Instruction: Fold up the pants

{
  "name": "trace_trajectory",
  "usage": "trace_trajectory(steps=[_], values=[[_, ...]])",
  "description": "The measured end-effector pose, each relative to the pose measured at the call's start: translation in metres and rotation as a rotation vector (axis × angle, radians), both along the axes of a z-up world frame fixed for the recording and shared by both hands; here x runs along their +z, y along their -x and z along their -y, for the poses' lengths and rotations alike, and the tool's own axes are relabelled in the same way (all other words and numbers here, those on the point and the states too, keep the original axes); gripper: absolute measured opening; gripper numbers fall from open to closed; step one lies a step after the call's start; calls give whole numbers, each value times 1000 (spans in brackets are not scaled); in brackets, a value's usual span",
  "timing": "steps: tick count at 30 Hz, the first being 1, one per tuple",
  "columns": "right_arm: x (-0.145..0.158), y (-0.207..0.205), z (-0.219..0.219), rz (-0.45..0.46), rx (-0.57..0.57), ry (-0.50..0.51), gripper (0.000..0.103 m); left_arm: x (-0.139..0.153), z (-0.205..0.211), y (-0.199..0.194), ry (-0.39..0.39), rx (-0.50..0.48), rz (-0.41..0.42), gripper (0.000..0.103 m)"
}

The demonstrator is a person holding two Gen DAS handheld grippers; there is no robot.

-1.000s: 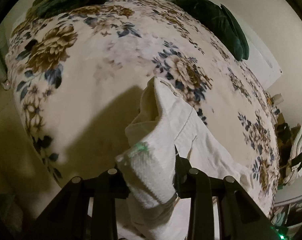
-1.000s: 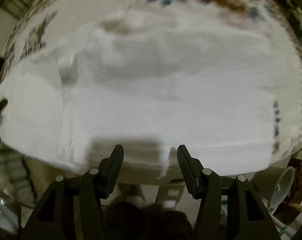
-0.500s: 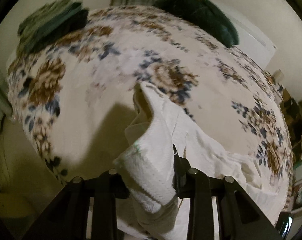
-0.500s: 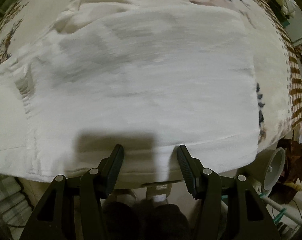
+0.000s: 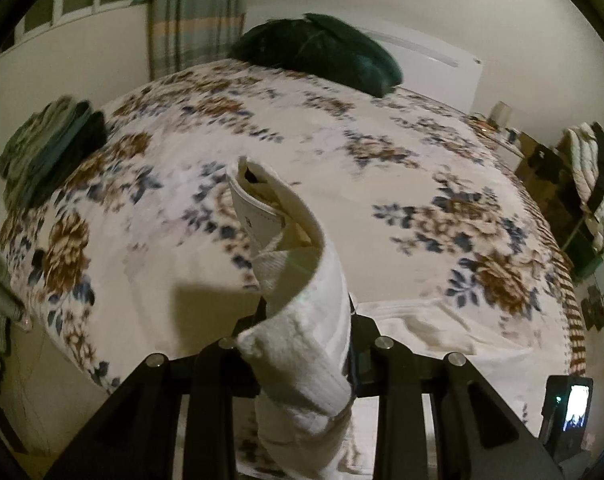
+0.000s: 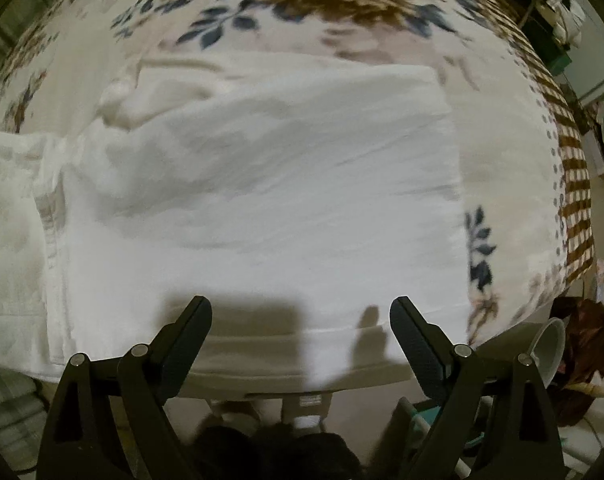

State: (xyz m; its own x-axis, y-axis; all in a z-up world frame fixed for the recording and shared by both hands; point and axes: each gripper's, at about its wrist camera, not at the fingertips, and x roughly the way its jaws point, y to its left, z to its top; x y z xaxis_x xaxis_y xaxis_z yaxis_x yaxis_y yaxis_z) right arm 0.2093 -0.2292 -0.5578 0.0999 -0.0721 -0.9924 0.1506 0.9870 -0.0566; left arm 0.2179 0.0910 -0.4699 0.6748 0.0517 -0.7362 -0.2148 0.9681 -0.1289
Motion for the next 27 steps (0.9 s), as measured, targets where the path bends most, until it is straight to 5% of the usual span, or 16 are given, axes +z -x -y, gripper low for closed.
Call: trace_trajectory(steps=[14, 20, 27], values=[[39, 40, 138, 46, -202, -68, 92, 33, 129, -4, 93, -236, 29, 25], [37, 56, 199, 50, -298, -58, 92, 13, 204, -7, 80, -376, -23, 25], [33, 76, 253, 61, -398, -58, 92, -41, 273, -10, 33, -473, -130, 24]])
